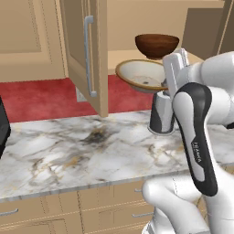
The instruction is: Open the cabinet. Pick the bowls from the counter and place them in the cabinet. Then close the cabinet.
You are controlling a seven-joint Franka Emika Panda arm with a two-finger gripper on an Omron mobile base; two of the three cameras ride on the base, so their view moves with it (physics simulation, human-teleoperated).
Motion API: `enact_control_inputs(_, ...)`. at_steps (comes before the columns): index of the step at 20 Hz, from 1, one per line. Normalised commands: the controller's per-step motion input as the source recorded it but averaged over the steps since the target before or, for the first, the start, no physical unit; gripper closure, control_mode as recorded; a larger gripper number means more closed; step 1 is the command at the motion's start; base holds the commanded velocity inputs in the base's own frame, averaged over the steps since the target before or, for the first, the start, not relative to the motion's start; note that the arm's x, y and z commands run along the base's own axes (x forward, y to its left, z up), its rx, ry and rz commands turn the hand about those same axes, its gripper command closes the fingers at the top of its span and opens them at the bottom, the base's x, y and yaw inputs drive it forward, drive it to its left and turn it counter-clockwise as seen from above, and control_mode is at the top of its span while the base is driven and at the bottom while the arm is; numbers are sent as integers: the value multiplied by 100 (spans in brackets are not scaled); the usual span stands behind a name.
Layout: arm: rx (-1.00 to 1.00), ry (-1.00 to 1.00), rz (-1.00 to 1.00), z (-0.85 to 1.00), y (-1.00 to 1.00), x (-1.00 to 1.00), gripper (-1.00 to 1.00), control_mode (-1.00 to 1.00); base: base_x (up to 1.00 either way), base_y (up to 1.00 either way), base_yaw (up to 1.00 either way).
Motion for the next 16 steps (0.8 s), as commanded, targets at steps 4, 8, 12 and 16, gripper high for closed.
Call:
enact_control_inputs(4, 2, 0, 0, 0, 0, 0, 100, -100, 0, 0, 0)
enact_control_inputs(8, 0, 0, 0, 0, 29, -3, 100, -100, 0, 0, 0)
enact_control_inputs(12, 0, 0, 0, 1, 45, -7, 100, -100, 0, 0, 0)
enact_control_inputs(16, 0, 0, 0, 9, 33, 1, 100, -100, 0, 0, 0)
